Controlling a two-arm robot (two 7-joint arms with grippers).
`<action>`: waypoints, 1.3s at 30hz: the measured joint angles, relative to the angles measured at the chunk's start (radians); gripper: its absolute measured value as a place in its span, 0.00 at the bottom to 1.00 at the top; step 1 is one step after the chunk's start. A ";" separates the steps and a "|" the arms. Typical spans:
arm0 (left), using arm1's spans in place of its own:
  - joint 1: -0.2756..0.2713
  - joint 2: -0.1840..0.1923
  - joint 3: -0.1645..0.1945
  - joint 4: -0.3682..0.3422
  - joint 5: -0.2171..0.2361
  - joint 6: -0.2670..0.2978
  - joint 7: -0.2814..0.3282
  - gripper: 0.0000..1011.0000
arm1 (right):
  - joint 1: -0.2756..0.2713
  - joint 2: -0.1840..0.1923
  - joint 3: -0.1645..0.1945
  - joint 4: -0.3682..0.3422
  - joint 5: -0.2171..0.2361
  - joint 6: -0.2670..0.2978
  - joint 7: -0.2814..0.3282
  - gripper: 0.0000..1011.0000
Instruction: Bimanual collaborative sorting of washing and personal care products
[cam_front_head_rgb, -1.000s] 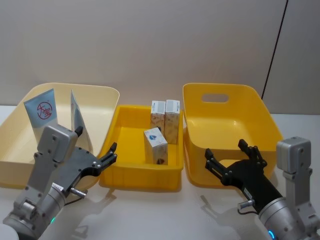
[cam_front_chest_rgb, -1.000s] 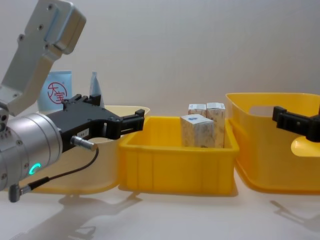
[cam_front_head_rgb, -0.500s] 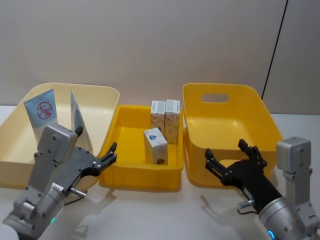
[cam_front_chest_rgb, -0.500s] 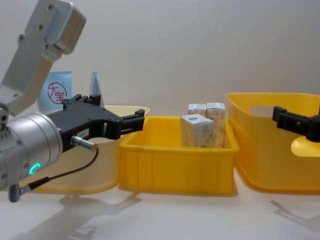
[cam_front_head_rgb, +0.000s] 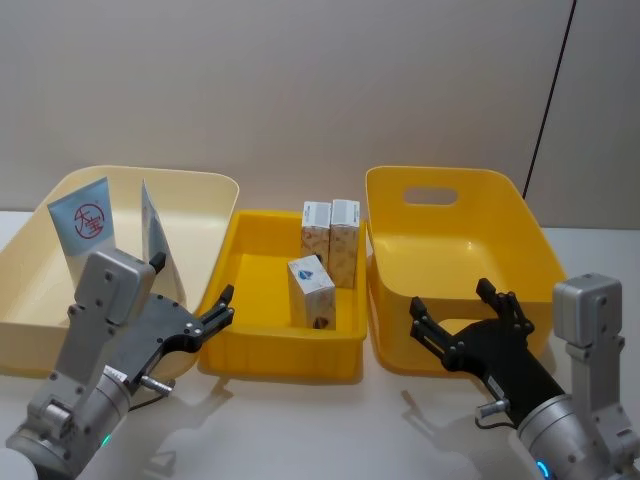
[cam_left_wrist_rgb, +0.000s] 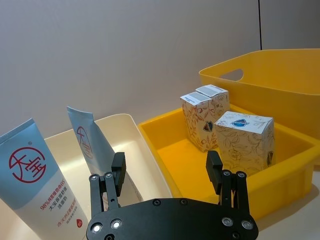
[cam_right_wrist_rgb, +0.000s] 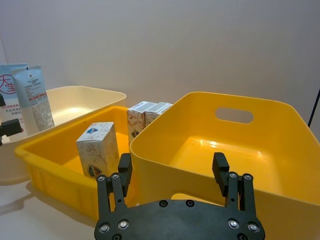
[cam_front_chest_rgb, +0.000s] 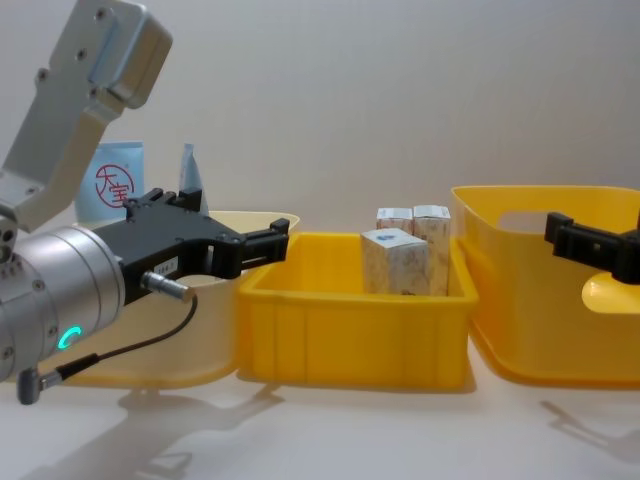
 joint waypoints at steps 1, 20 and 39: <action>0.000 0.000 0.000 0.000 0.000 0.000 0.000 0.99 | 0.000 0.000 0.000 0.000 0.000 0.000 0.000 0.99; 0.000 0.000 0.000 0.000 0.000 0.000 0.000 0.99 | 0.007 -0.010 -0.011 -0.026 -0.002 0.016 0.003 0.99; 0.000 0.000 0.000 0.000 0.000 0.000 0.000 0.99 | 0.044 -0.057 -0.074 -0.195 -0.016 0.097 0.016 0.99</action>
